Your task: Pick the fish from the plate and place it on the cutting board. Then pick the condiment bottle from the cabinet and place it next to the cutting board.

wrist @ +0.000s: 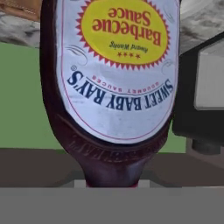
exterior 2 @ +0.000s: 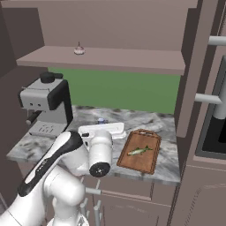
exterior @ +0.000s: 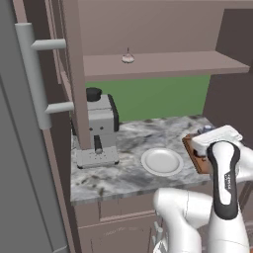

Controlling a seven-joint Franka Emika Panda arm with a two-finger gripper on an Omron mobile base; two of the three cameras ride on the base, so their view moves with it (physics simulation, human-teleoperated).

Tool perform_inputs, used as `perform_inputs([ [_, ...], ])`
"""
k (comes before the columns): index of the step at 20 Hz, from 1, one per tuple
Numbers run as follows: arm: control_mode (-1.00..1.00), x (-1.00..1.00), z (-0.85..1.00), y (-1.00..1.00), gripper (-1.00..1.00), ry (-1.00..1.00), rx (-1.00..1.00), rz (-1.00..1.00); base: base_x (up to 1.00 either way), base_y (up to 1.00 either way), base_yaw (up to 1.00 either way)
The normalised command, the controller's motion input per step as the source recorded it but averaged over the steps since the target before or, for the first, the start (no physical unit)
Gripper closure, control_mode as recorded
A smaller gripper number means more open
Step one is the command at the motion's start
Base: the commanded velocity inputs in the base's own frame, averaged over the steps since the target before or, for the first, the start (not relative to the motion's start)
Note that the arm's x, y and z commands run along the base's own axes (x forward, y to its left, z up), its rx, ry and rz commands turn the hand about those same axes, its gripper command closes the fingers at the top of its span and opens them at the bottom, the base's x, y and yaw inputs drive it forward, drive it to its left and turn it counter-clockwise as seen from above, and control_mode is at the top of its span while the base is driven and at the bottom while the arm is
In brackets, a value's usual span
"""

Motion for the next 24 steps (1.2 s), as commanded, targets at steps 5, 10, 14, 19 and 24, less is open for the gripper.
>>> perform_inputs([
  [5,-1.00,0.12,-0.34,0.00,1.00,-0.29,0.00,0.11,0.00,0.00,0.00],
  [10,-1.00,0.08,-0.26,-0.02,1.00,-0.21,-0.02,0.07,0.00,0.00,0.00],
  [14,-1.00,0.04,-0.11,0.00,1.00,-0.01,-0.04,0.03,0.00,0.00,0.00],
  [19,-1.00,0.05,-0.02,0.00,1.00,0.05,-0.01,0.01,0.00,0.00,0.00],
  [24,-1.00,0.04,0.00,0.00,1.00,0.21,0.00,0.01,0.00,0.00,0.00],
])
